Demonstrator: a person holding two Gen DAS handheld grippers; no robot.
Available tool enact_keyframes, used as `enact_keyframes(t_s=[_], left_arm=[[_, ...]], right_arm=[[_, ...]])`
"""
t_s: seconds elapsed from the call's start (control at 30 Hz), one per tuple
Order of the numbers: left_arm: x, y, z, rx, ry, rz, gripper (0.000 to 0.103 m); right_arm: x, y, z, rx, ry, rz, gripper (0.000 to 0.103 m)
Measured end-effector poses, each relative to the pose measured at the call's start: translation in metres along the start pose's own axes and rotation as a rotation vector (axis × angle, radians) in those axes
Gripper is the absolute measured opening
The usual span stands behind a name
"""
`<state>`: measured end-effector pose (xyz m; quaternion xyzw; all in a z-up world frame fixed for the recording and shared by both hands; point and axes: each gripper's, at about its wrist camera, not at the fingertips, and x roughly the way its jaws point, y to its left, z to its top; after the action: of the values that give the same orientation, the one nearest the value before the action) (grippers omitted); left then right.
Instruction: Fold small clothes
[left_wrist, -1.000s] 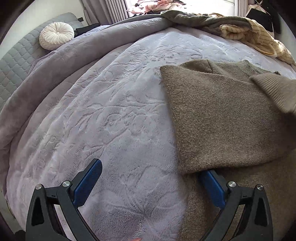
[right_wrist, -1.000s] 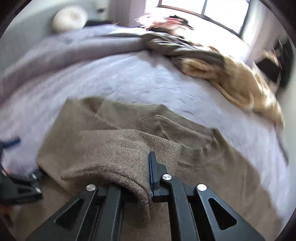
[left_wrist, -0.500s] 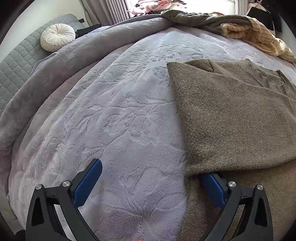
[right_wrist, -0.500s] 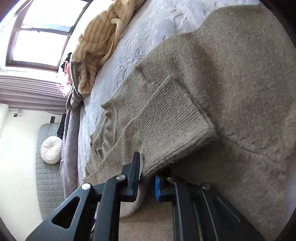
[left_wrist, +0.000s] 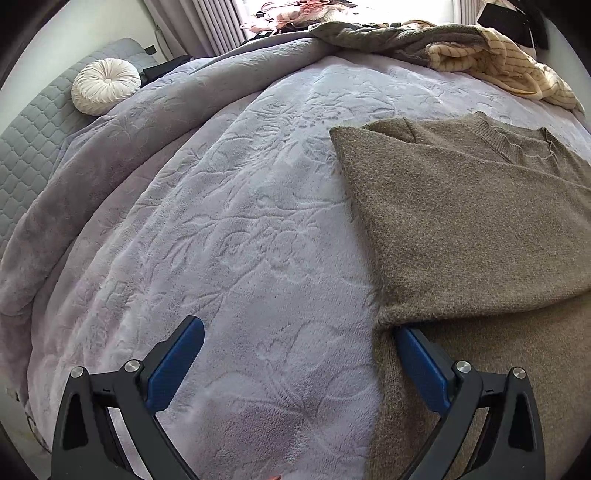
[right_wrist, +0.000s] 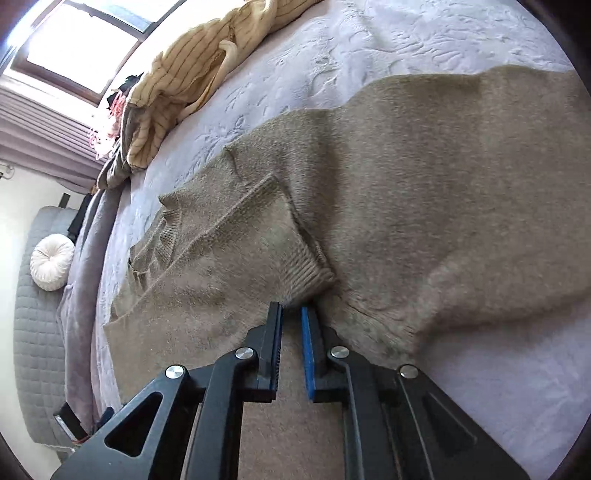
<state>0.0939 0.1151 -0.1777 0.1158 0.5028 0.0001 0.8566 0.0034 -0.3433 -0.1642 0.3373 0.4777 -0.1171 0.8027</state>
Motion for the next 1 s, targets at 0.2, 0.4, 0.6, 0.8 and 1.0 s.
enact_keyframes(t_s=[0.2,0.4,0.6,0.8,1.0], left_arm=[[-0.017,0.019,-0.009,-0.030,0.024,-0.017,0.102],[-0.009,0.040,0.018,-0.204,0.063,-0.286,0.102],[0.037,0.015,0.065,-0.214,0.126,-0.489,0.099],[0.062,0.007,0.080,-0.229,0.180,-0.579,0.012],[0.060,0.018,0.080,-0.151,0.151,-0.566,0.010]], right_arm=[[-0.018,-0.020,-0.017,0.026,0.031,0.000,0.012],[-0.029,-0.018,-0.043,-0.004,0.070,0.029,0.016],[-0.016,0.013,-0.061,-0.063,0.137,0.134,0.052],[0.005,0.041,-0.067,-0.063,0.157,0.204,0.054],[0.012,0.057,-0.068,-0.071,0.175,0.214,0.054]])
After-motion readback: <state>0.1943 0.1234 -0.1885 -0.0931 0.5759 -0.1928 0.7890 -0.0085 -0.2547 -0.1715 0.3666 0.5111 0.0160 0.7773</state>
